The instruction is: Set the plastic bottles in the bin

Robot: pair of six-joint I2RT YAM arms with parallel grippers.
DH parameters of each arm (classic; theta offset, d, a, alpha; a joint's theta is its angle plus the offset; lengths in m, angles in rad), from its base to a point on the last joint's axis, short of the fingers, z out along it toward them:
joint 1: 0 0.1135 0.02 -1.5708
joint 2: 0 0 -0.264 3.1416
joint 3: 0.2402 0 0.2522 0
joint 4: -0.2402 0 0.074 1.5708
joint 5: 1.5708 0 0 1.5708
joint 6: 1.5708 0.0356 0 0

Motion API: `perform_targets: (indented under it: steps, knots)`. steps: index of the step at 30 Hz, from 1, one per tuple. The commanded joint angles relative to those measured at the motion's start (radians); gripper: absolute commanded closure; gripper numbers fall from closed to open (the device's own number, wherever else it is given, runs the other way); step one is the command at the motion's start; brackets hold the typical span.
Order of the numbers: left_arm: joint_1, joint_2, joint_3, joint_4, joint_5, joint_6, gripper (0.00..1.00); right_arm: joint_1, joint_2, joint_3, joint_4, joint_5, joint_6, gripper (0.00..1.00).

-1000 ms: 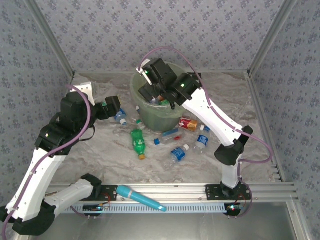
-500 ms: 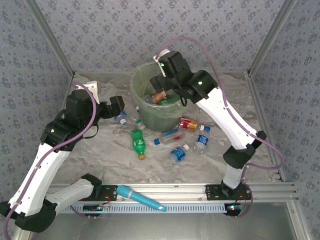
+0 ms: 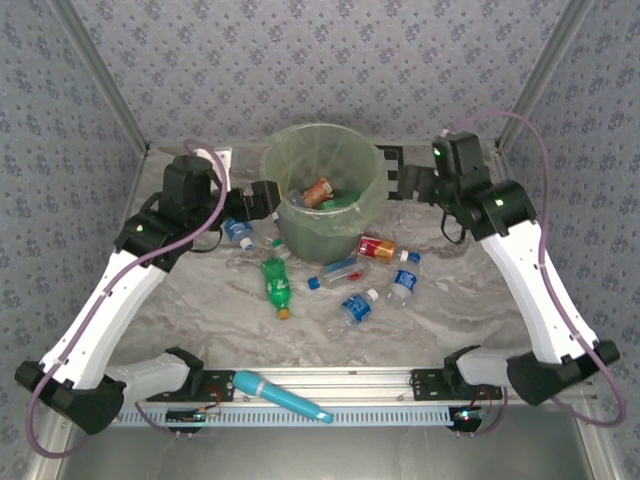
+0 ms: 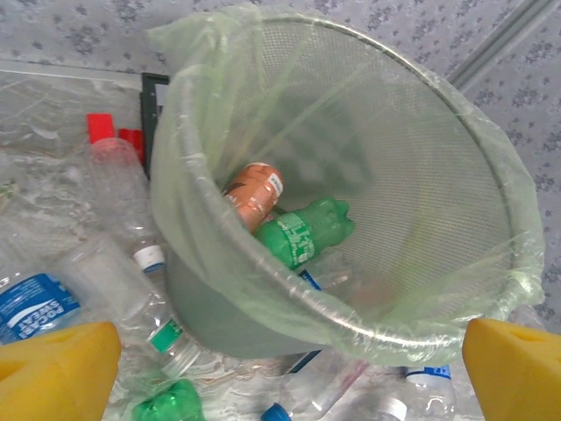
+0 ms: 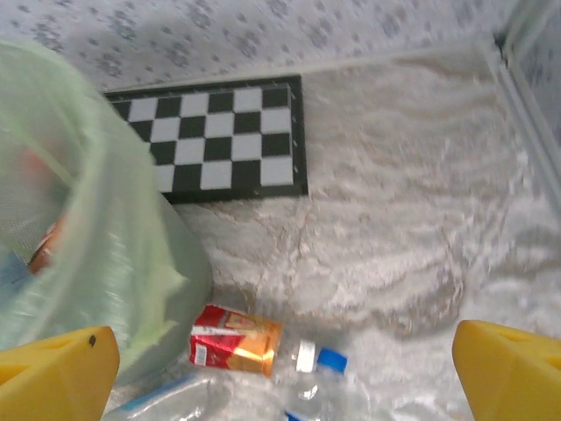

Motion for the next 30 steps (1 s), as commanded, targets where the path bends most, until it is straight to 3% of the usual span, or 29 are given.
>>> perform_targets:
  steps: [1,7,17,30]
  knots:
    - [-0.017,0.023,0.061,0.050,0.064,0.033,0.00,-0.073,-0.072,-0.110,0.009,-0.161,0.119,0.03]
    - [-0.035,0.065,0.097,0.038,0.067,0.049,0.00,-0.183,-0.072,-0.270,-0.039,-0.310,0.160,0.05]
    - [-0.055,0.074,0.118,0.017,0.050,0.065,0.00,-0.190,0.041,-0.513,0.032,-0.429,0.210,0.10]
    - [-0.055,0.070,0.118,0.001,0.024,0.073,0.00,-0.179,0.172,-0.683,0.182,-0.523,0.218,0.17]
